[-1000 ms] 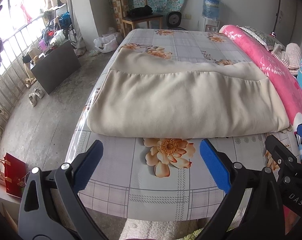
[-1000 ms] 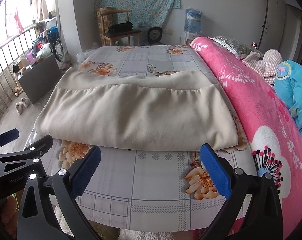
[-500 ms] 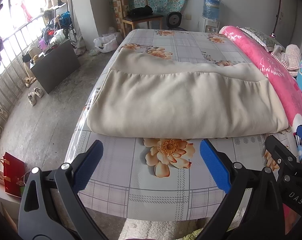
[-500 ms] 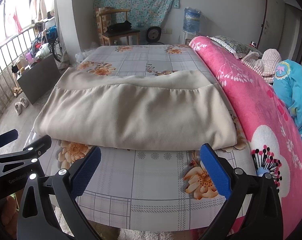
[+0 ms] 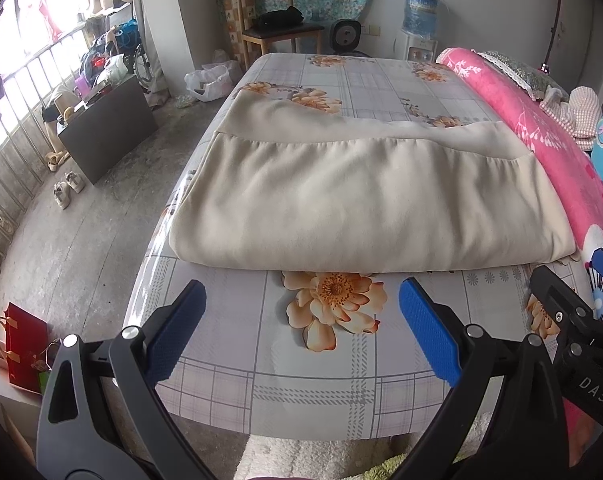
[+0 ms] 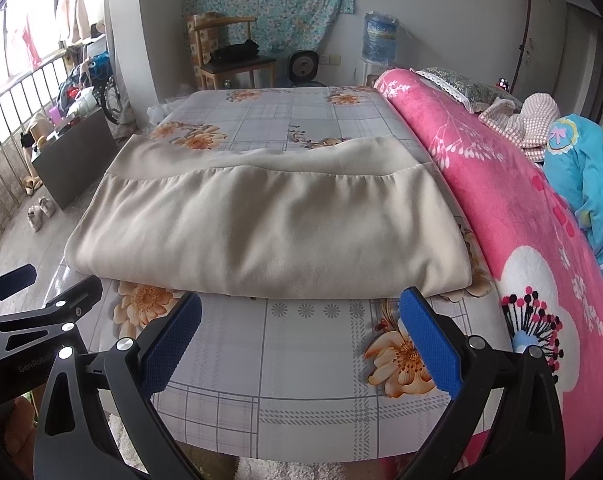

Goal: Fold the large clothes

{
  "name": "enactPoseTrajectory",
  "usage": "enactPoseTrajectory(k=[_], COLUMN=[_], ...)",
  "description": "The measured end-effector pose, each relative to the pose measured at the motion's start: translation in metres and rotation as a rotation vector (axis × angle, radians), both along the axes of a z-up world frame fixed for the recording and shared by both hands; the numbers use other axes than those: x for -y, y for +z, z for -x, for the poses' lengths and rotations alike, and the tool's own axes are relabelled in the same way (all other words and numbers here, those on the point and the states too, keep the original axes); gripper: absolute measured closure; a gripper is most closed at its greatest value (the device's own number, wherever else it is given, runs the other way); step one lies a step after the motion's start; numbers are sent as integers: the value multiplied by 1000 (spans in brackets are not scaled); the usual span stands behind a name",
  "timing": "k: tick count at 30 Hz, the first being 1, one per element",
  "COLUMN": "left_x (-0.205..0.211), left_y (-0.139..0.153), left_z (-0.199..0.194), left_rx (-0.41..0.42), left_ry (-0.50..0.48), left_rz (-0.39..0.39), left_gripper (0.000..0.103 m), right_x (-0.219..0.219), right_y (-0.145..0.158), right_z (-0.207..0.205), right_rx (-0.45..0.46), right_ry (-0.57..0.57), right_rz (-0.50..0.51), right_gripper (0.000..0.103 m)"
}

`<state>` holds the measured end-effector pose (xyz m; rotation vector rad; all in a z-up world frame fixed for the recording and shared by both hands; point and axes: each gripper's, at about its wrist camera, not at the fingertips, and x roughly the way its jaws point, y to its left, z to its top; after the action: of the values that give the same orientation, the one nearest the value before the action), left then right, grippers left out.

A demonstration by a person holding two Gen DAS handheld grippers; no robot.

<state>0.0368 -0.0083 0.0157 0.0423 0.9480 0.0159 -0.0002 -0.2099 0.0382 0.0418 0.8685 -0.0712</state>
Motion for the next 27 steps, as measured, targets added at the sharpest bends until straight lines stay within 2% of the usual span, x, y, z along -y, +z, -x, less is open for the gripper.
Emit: enactPoseTrajectory(k=[27], left_x=[0], left_y=[0], left_z=[0], left_rx=[1], left_ry=[0], left_rz=[0], left_gripper=[9], right_x=[-1], right_y=[-2], right_z=[0], right_rx=[-4], right_ry=[-3], right_rz=[3], right_gripper=[6])
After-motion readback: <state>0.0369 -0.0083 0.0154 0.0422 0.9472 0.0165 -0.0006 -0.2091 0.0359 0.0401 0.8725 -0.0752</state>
